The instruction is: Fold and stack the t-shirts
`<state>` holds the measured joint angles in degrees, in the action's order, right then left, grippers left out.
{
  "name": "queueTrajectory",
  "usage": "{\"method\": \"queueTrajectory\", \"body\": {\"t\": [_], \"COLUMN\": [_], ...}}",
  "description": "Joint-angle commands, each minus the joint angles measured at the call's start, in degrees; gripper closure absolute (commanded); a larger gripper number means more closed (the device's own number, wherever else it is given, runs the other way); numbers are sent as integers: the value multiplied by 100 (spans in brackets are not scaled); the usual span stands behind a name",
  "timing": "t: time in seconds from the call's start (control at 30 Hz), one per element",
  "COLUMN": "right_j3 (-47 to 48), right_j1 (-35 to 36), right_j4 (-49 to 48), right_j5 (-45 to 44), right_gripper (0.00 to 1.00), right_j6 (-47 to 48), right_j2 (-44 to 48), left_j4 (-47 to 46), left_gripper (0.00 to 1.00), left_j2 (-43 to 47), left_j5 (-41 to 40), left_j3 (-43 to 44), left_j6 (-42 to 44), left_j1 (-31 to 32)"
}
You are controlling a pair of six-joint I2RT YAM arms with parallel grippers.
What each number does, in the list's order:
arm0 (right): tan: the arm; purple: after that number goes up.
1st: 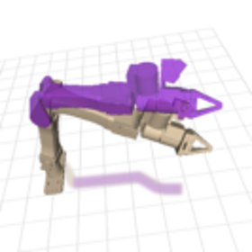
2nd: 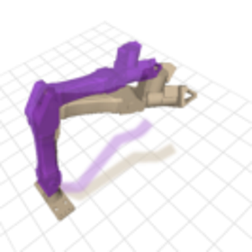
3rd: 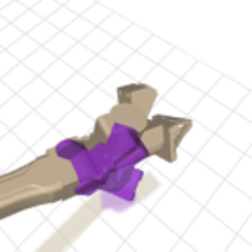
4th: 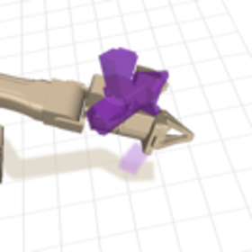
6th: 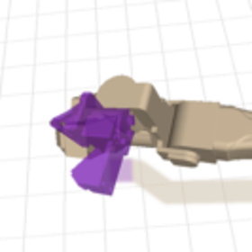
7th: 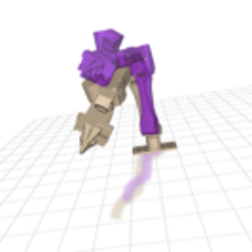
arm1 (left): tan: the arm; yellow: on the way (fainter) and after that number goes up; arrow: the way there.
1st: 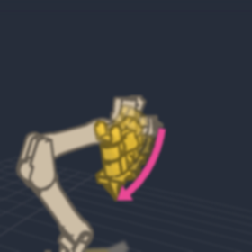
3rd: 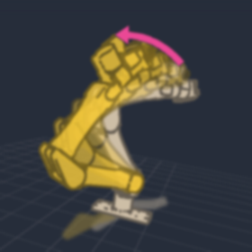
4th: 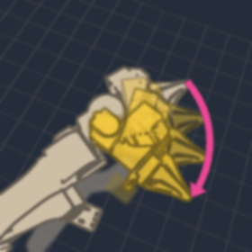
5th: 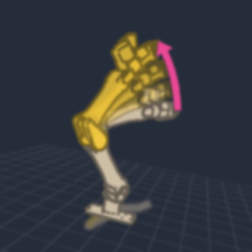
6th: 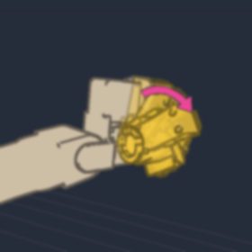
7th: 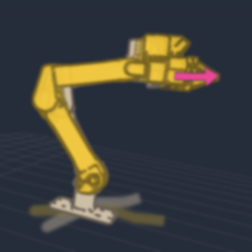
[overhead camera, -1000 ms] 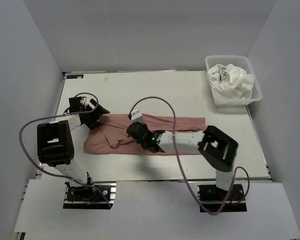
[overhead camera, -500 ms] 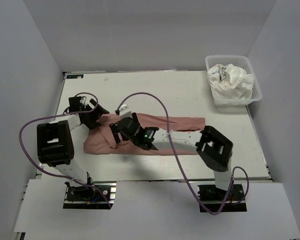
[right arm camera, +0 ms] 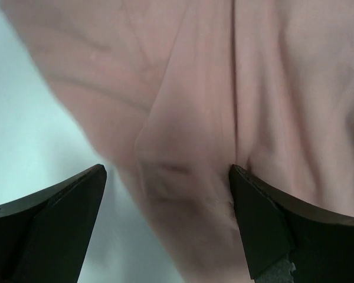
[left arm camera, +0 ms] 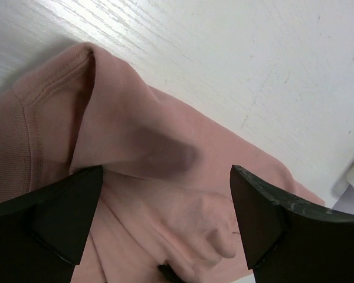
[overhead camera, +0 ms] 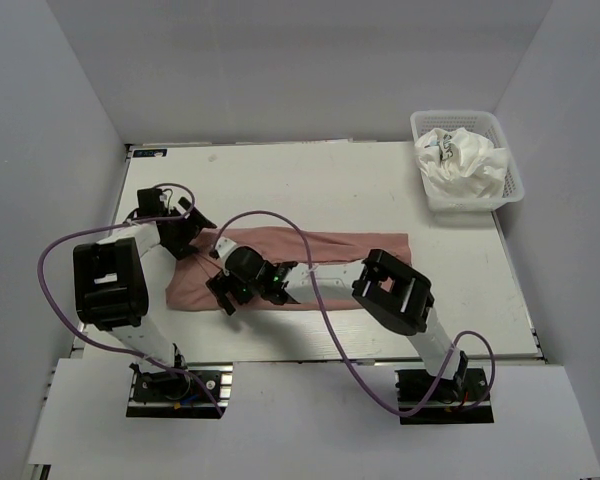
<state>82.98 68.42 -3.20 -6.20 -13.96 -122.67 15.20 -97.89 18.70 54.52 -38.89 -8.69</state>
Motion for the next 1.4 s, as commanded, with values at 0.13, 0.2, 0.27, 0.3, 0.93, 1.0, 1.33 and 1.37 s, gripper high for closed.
{"method": "queueTrajectory", "body": {"t": [0.13,0.2,0.27,0.3,0.93,1.0,1.33,1.37], "right_j3": [-1327,-1695,-2508,-2689,-4123,-4106,-4027,-4027], "right_j1": [22,-30,-127,-171,-5240,-5602,-6569,-6605], "right_j4": [-30,-75,-450,-523,1780,1595,1086,1085], "right_j5": [910,858,-102,-440,1069,1462,2938,2949], "right_gripper": [10,10,10,10,10,10,10,11], "right_j6": [7,-229,-545,-616,-2753,-2779,-3262,-3263], "right_j2": [1841,2718,3449,3661,5238,4939,4190,4103], "left_j4": [975,976,976,1054,176,176,211,211], "left_gripper": [0,0,0,0,0,0,0,0], "left_j2": [-144,49,217,357,1958,1897,1510,1431], "left_j5": [-780,-841,-894,-894,899,777,284,283], "left_j3": [383,436,436,576,-899,-1119,-1647,-1647], "left_j6": [242,242,172,172,163,251,374,374], "left_j1": [-98,-98,-98,-98,666,755,816,816]}}
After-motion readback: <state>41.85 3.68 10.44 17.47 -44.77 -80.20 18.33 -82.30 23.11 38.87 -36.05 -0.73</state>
